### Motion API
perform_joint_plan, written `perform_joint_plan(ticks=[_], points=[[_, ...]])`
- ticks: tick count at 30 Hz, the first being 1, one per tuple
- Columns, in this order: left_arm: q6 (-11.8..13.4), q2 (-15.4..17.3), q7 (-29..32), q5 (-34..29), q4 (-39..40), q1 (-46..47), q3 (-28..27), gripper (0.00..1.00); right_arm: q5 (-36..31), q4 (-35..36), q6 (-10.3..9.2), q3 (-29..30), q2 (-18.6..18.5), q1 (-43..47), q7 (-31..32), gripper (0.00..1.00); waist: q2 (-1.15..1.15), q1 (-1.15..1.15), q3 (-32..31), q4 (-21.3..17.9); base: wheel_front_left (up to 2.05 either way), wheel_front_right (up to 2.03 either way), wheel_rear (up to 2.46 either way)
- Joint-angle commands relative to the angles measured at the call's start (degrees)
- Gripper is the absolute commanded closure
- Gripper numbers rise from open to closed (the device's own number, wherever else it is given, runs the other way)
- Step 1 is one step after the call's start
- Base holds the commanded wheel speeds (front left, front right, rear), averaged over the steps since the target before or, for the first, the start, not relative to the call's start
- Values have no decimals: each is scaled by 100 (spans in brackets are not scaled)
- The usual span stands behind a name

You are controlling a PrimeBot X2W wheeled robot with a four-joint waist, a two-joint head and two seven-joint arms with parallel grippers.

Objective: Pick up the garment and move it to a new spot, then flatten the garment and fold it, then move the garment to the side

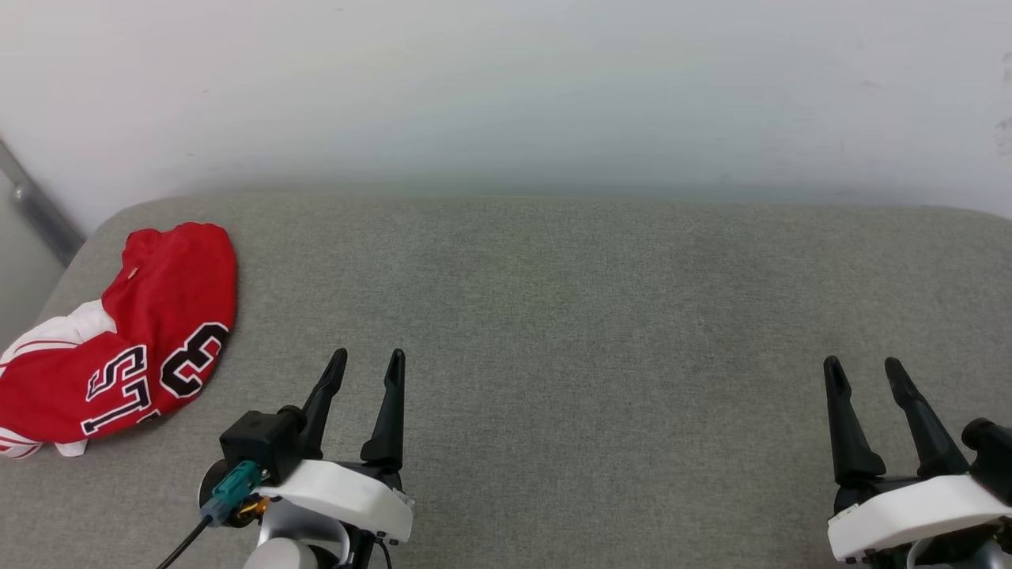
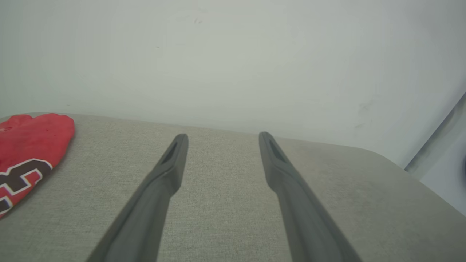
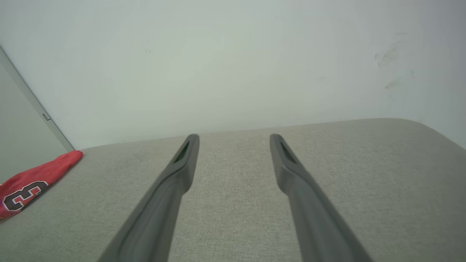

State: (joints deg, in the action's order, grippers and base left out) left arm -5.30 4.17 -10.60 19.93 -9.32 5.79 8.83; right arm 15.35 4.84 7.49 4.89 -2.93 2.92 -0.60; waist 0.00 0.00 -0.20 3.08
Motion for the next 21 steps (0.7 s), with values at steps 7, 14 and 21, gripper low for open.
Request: perform_joint_plan(ticks=[7,14,21], points=[[63,27,-121,-411,-40,112,70,0,-432,137,0,18,5,85,14,0,0,0,11,24,0,0,0],[86,38,-198,-706,-97,119,83,0,-735,194,0,45,6,129,4,0,0,0,9,36,0,0,0],[90,48,-281,-976,-157,135,101,0,-969,231,0,91,6,160,-34,0,0,0,10,52,0,0,0]])
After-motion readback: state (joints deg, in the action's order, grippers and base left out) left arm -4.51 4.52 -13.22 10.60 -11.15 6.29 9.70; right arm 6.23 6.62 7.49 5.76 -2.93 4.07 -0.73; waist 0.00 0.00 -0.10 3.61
